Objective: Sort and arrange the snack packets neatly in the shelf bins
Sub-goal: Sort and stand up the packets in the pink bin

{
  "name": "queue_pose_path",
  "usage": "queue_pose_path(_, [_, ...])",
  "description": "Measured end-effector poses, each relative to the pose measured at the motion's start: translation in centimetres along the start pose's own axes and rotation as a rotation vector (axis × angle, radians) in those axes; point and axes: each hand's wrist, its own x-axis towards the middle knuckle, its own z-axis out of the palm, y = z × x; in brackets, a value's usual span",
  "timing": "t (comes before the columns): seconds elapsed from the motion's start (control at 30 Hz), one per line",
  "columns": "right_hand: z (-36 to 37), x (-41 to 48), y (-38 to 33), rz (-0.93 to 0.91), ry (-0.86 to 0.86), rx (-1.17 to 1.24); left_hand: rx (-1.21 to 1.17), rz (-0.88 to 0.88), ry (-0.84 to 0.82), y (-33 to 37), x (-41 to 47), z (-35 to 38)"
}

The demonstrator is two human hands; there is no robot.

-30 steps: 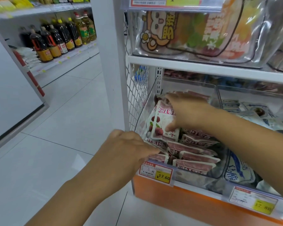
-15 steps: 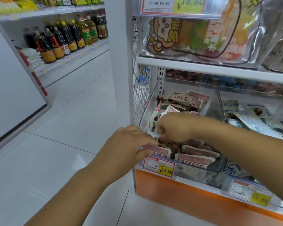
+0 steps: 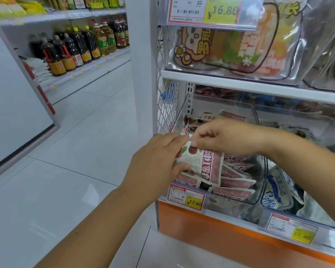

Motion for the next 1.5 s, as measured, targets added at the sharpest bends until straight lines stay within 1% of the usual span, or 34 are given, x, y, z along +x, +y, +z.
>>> queue_pose_path(0.1, [0.7, -1.1, 0.6, 0.057, -0.162, 0.082, 0.051, -0.013, 0.012, 0.0, 0.2, 0.0])
queue_pose_path(0.13, [1.0, -1.4, 1.0, 0.078, -0.173, 0.091, 0.077, -0.01, 0.011, -0.1, 0.2, 0.2])
queue_pose_path(0.2, [1.4, -1.8, 1.4, 0.088, -0.089, 0.121, 0.081, -0.009, 0.005, -0.1, 0.2, 0.4])
queue_pose_path(0.3, [1.3, -2.0, 1.6, 0.075, 0.108, 0.199, -0.048, -0.027, -0.018, -0.1, -0.3, 0.1])
queue_pose_path(0.37, [0.8, -2.0, 1.7, 0.078, 0.205, 0.311, -0.137, -0.04, -0.03, -0.1, -0.7, -0.2])
queue_pose_path(0.43, [0.5, -2.0, 1.5, 0.094, 0.272, 0.444, -0.197, -0.073, -0.021, -0.2, -1.1, -0.3])
queue_pose_path(0.5, [0.4, -2.1, 1.3, 0.092, 0.296, 0.487, -0.177, -0.095, -0.012, -0.5, -1.3, -0.4])
queue_pose_path(0.57, [0.3, -2.0, 1.3, 0.055, 0.292, 0.35, -0.111, -0.075, -0.002, -1.0, -1.6, -0.4])
queue_pose_path(0.63, [0.2, -1.4, 1.3, -0.01, 0.244, 0.096, -0.076, 0.018, -0.013, -1.2, -2.0, -0.5])
queue_pose_path(0.73, [0.8, 0.0, 0.6, -0.056, 0.06, -0.15, -0.002, 0.195, -0.053, -1.3, -2.8, 0.1])
queue_pose_path(0.8, [1.3, 0.9, 0.1, -0.041, -0.037, -0.224, 0.014, 0.236, -0.092, -1.6, -3.2, 0.8])
queue_pose_path(0.93, [1.5, 2.2, -0.4, -0.028, -0.076, -0.254, -0.007, 0.237, -0.085, -2.0, -3.5, 0.3])
queue_pose_path(1.07, [3.4, 3.0, -0.7, -0.091, -0.225, -0.291, -0.013, 0.218, -0.106, -2.5, -3.9, -0.1])
queue_pose_path(1.27, [4.2, 2.1, 0.4, -0.048, -0.34, -0.237, -0.006, 0.226, -0.121, -2.4, -3.7, 0.0])
queue_pose_path(1.37, [4.7, 1.8, 0.5, -0.023, -0.289, -0.223, -0.056, 0.227, -0.132, -2.8, -3.9, 0.0])
queue_pose_path(1.43, [4.9, 1.9, 0.7, -0.035, -0.203, -0.196, -0.05, 0.224, -0.147, -2.9, -4.0, -0.1])
queue_pose_path(1.5, [5.1, 2.1, 0.8, -0.045, -0.112, -0.225, -0.031, 0.234, -0.143, -2.9, -4.1, -0.1])
